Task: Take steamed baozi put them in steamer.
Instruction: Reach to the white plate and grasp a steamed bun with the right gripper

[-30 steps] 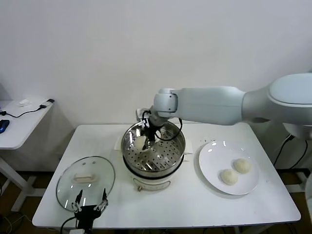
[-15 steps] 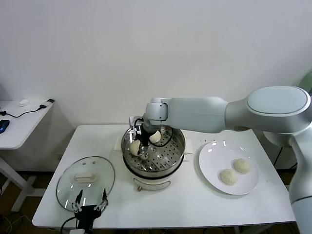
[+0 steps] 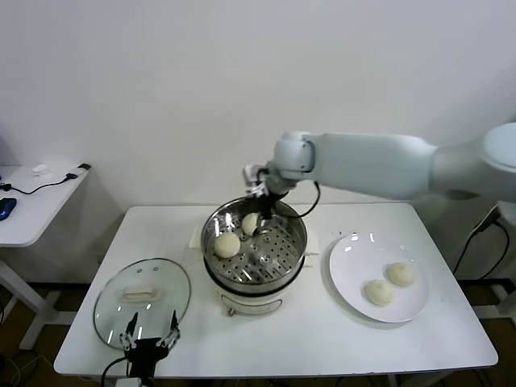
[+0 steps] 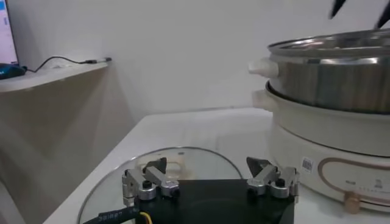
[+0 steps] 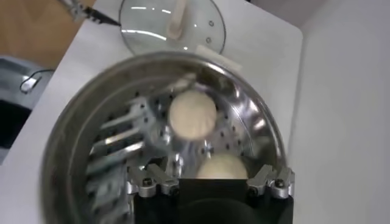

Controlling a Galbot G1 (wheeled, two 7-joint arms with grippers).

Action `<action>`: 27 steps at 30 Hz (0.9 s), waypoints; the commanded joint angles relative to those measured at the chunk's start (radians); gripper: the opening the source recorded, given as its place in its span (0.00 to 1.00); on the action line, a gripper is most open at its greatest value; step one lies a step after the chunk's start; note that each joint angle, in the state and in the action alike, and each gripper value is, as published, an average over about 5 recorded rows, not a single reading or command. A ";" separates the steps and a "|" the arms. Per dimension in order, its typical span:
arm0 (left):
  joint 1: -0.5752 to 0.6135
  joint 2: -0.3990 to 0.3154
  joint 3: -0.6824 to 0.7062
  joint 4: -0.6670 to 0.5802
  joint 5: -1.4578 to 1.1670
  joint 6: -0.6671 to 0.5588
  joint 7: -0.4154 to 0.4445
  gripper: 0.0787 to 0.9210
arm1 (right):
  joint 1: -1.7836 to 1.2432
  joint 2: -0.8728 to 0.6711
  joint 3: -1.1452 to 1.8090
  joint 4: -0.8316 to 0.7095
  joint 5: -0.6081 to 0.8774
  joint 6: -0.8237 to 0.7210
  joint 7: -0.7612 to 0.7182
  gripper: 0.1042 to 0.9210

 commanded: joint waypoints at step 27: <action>-0.006 -0.004 -0.010 0.001 0.004 0.009 0.001 0.88 | -0.400 -0.641 0.083 0.065 -0.456 0.034 -0.065 0.88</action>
